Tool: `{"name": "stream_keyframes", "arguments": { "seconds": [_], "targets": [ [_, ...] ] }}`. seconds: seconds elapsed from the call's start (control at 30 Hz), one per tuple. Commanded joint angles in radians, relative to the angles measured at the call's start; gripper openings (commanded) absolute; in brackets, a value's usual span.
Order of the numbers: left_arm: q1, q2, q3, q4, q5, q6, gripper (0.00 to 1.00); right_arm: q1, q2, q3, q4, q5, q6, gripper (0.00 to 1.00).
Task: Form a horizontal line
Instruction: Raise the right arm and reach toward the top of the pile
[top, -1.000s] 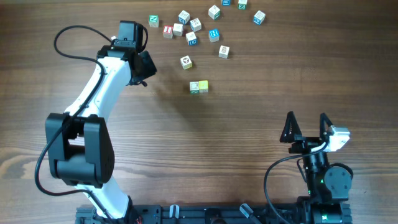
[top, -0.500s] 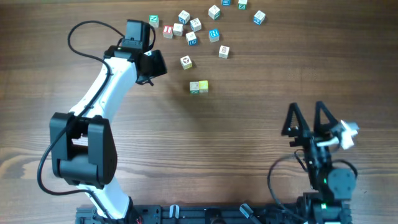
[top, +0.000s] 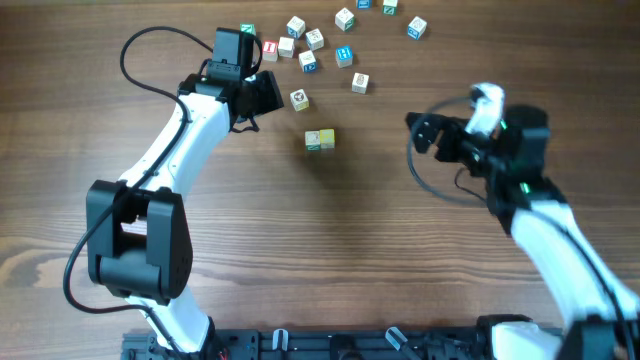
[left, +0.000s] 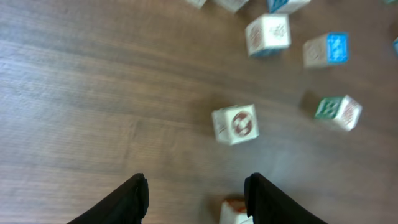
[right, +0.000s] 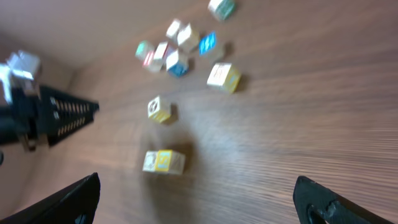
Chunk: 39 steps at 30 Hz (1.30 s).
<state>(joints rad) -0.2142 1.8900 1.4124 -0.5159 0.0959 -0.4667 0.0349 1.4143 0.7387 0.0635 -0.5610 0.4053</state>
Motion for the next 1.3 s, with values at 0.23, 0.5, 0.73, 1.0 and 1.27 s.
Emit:
{"name": "stream_keyframes", "arguments": {
  "seconds": [0.23, 0.5, 0.73, 1.0, 1.27],
  "targets": [
    [-0.004, -0.022, 0.001, 0.151, 0.086, -0.065, 0.52, 0.013, 0.244, 0.065, 0.377, -0.261, 0.163, 0.96],
    [-0.01, -0.022, -0.002, 0.177, 0.075, -0.066, 0.51, 0.204, 0.279, 0.427, -0.118, 0.285, -0.077, 0.99],
    [-0.01, -0.022, -0.002, 0.155, 0.04, -0.066, 0.51, 0.278, 0.424, 0.613, -0.152, 0.438, -0.14, 0.99],
    [0.028, -0.022, -0.002, 0.068, -0.108, -0.121, 0.48, 0.28, 0.645, 0.694, 0.008, 0.367, -0.132, 1.0],
    [0.037, -0.022, -0.002, 0.052, -0.144, -0.126, 0.47, 0.28, 0.893, 1.098, -0.137, 0.381, -0.149, 0.99]
  ]
}}
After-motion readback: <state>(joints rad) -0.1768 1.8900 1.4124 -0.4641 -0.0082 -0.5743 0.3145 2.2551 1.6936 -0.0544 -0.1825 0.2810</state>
